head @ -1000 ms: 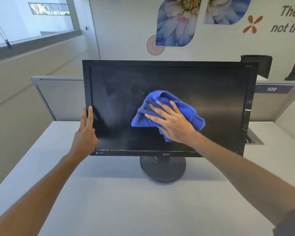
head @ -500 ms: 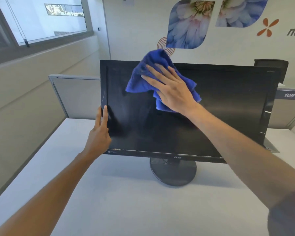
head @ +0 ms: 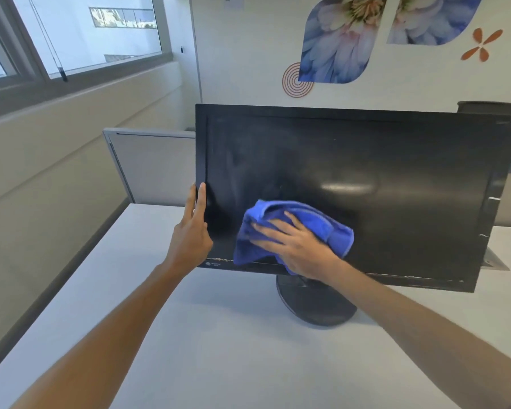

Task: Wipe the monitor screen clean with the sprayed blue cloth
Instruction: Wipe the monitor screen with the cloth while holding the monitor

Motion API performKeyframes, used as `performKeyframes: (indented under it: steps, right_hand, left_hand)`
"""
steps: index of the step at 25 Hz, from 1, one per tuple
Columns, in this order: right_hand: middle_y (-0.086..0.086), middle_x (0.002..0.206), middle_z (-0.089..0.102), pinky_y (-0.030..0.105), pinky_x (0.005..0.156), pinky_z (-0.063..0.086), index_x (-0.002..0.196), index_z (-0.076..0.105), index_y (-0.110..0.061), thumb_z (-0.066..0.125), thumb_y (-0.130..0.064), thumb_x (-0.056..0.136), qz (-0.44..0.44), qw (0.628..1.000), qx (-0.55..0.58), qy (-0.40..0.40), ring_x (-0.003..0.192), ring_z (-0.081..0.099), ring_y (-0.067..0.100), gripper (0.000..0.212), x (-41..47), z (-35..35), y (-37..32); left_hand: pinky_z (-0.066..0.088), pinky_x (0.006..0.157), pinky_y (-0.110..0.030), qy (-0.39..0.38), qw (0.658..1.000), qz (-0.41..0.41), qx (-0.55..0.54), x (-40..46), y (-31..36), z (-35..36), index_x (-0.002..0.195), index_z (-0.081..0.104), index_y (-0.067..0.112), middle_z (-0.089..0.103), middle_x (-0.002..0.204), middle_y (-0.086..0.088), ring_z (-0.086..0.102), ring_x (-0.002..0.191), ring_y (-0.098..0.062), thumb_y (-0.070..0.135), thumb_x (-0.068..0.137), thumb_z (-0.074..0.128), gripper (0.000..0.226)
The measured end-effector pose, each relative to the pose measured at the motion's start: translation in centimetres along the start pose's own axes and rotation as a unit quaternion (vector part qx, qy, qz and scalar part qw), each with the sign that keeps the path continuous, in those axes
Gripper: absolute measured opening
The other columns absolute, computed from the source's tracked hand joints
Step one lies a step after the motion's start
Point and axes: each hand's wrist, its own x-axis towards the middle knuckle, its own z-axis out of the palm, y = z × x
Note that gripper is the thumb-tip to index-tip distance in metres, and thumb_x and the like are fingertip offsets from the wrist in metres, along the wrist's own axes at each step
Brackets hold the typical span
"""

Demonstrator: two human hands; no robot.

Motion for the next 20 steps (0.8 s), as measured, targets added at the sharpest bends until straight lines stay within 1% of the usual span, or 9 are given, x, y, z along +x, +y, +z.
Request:
performKeyframes:
  steps: [3, 5, 7, 9, 12, 15, 16, 18, 20]
  right_hand:
    - [0.001, 0.150, 0.046, 0.047, 0.117, 0.025, 0.140, 0.054, -0.023, 0.069, -0.017, 0.081, -0.013, 0.999, 0.028, 0.010, 0.137, 0.045, 0.024, 0.061, -0.4, -0.9, -0.7]
    - [0.002, 0.151, 0.044, 0.045, 0.118, 0.026, 0.139, 0.054, -0.021, 0.061, -0.011, 0.084, 0.018, 0.995, 0.076, 0.058, 0.138, 0.042, 0.025, 0.057, 2.1, -2.9, 0.6]
    - [0.003, 0.152, 0.043, 0.046, 0.117, 0.026, 0.138, 0.055, -0.020, 0.055, -0.009, 0.083, 0.069, 0.988, 0.091, 0.105, 0.140, 0.040, 0.027, 0.056, 6.8, -5.5, 2.6]
    - [0.002, 0.155, 0.039, 0.047, 0.117, 0.025, 0.142, 0.050, -0.022, 0.055, -0.012, 0.084, 0.106, 0.986, 0.073, 0.107, 0.141, 0.038, 0.028, 0.059, 12.0, -8.0, 5.0]
    - [-0.002, 0.161, 0.025, 0.048, 0.120, 0.013, 0.151, 0.033, -0.028, 0.047, -0.028, 0.096, 0.115, 0.992, 0.030, 0.047, 0.148, 0.023, 0.025, 0.057, 17.1, -9.6, 7.1]
    - [-0.002, 0.165, 0.010, 0.054, 0.120, 0.003, 0.155, 0.020, -0.033, 0.034, -0.046, 0.099, 0.138, 0.990, 0.011, 0.016, 0.151, 0.006, 0.025, 0.059, 17.2, -7.9, 6.2]
    - [-0.002, 0.165, 0.010, 0.056, 0.119, 0.003, 0.155, 0.020, -0.033, 0.035, -0.046, 0.098, 0.151, 0.988, 0.014, 0.023, 0.151, 0.005, 0.027, 0.060, 16.7, -7.1, 5.4]
    - [-0.001, 0.164, 0.016, 0.057, 0.119, 0.006, 0.153, 0.026, -0.031, 0.042, -0.041, 0.095, 0.164, 0.985, 0.026, 0.039, 0.150, 0.011, 0.029, 0.061, 15.5, -5.8, 3.6]
    - [-0.001, 0.162, 0.022, 0.056, 0.119, 0.008, 0.151, 0.032, -0.029, 0.049, -0.036, 0.092, 0.154, 0.986, 0.030, 0.049, 0.150, 0.016, 0.029, 0.062, 14.3, -4.4, 1.6]
  left_hand:
    - [0.050, 0.059, -0.043, 0.006, 1.000, 0.014, -0.008, 0.1, -0.3, 0.0, 0.153, 0.006, 0.024, 0.007, 0.162, 0.001, 0.052, 0.059, -0.039, -0.006, 0.086, 0.047, 0.084]
    - [0.050, 0.064, -0.044, 0.007, 1.000, 0.015, -0.017, 0.2, -0.6, 0.1, 0.153, 0.004, 0.024, 0.007, 0.162, 0.003, 0.056, 0.071, -0.046, -0.006, 0.085, 0.047, 0.086]
    - [0.049, 0.071, -0.044, 0.007, 0.999, 0.003, -0.033, 0.1, -0.9, 0.3, 0.153, 0.000, 0.026, 0.009, 0.162, 0.006, 0.058, 0.088, -0.047, -0.004, 0.086, 0.047, 0.087]
    - [0.047, 0.073, -0.041, 0.010, 0.999, -0.011, -0.045, 0.0, -1.1, 0.5, 0.152, -0.003, 0.031, 0.023, 0.158, 0.004, 0.057, 0.093, -0.046, -0.002, 0.088, 0.046, 0.087]
    - [0.044, 0.078, -0.036, 0.017, 0.997, -0.027, -0.063, 0.1, -1.3, 0.5, 0.151, -0.001, 0.032, 0.049, 0.140, -0.006, 0.057, 0.101, -0.040, 0.001, 0.089, 0.048, 0.085]
    - [0.049, 0.096, -0.044, 0.012, 0.991, -0.045, -0.125, 0.2, -1.7, 0.3, 0.152, 0.012, 0.028, 0.052, 0.139, -0.002, 0.056, 0.118, -0.030, 0.001, 0.090, 0.052, 0.078]
    - [0.049, 0.099, -0.045, 0.006, 0.981, -0.071, -0.180, 0.3, -1.8, 0.1, 0.151, 0.019, 0.028, 0.052, 0.137, 0.004, 0.055, 0.121, -0.028, -0.001, 0.090, 0.052, 0.075]
    - [0.052, 0.097, -0.042, -0.003, 0.950, -0.131, -0.285, 0.7, -2.3, -0.1, 0.147, 0.033, 0.027, 0.053, 0.130, 0.011, 0.056, 0.122, -0.024, -0.010, 0.088, 0.046, 0.071]
    - [0.052, 0.097, -0.037, -0.004, 0.932, -0.154, -0.327, 1.0, -2.6, -0.1, 0.143, 0.041, 0.023, 0.055, 0.129, 0.009, 0.057, 0.121, -0.021, -0.017, 0.084, 0.040, 0.071]
